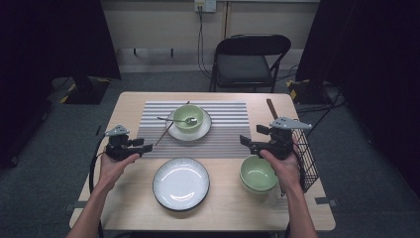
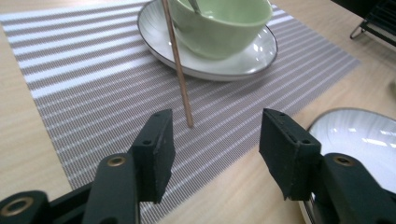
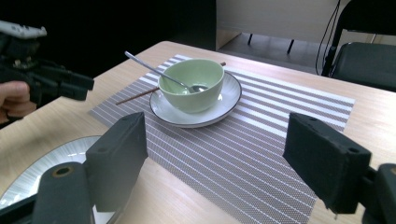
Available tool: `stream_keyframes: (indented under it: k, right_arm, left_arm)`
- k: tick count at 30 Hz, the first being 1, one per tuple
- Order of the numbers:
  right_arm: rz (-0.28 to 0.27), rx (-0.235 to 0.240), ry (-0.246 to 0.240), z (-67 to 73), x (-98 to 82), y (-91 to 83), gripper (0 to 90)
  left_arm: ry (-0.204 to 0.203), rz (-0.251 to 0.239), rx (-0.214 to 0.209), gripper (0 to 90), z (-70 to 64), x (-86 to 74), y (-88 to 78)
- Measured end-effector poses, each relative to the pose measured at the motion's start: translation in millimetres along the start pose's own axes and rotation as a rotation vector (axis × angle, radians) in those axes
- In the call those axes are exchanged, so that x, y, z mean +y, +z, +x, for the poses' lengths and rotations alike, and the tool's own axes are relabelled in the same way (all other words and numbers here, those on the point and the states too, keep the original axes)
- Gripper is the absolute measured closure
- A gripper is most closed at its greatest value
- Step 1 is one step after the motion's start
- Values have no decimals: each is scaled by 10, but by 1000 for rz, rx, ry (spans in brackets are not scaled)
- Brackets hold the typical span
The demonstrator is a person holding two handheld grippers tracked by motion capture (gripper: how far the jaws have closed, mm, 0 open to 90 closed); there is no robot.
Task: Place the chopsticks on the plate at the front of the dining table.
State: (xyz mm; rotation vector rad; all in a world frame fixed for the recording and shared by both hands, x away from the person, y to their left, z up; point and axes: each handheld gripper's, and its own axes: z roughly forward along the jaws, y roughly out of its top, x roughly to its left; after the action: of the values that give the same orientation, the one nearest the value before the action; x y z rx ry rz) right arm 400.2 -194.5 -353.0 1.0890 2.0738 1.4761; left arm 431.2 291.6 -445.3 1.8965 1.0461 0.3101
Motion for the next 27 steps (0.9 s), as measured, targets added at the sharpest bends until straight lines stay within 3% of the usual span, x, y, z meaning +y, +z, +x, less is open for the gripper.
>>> stream_keyframes:
  k: [3, 5, 8, 13, 14, 15, 18, 23, 27]
  right_arm:
    - [-3, -13, 0, -32, 44, -70, 204]
    - [-5, -11, 0, -67, 70, -123, 185]
    - [5, -23, 2, -110, 99, -178, 181]
    - [4, -43, -4, -175, 185, -251, 194]
    - [5, -50, 0, -195, 204, -260, 203]
    - [5, -55, 2, -219, 222, -271, 212]
    - [3, -63, 5, -279, 275, -313, 240]
    - [11, -83, 14, -392, 327, -328, 259]
    - [27, -111, 30, -528, 356, -295, 322]
  left_arm:
    - [2, 12, -19, 436, -45, -101, -1]
    - [27, 46, 10, 429, -79, -192, 13]
    - [14, 57, 13, 413, -78, -309, 6]
    - [8, 67, 70, 335, -98, -407, 18]
    - [-4, 70, 59, 323, -99, -429, 28]
    - [10, 99, 68, 300, -109, -446, 34]
    - [43, 123, 83, 278, -147, -488, 37]
    - [90, 180, 74, 242, -208, -611, 46]
    - [113, 176, 81, 243, -240, -648, 37]
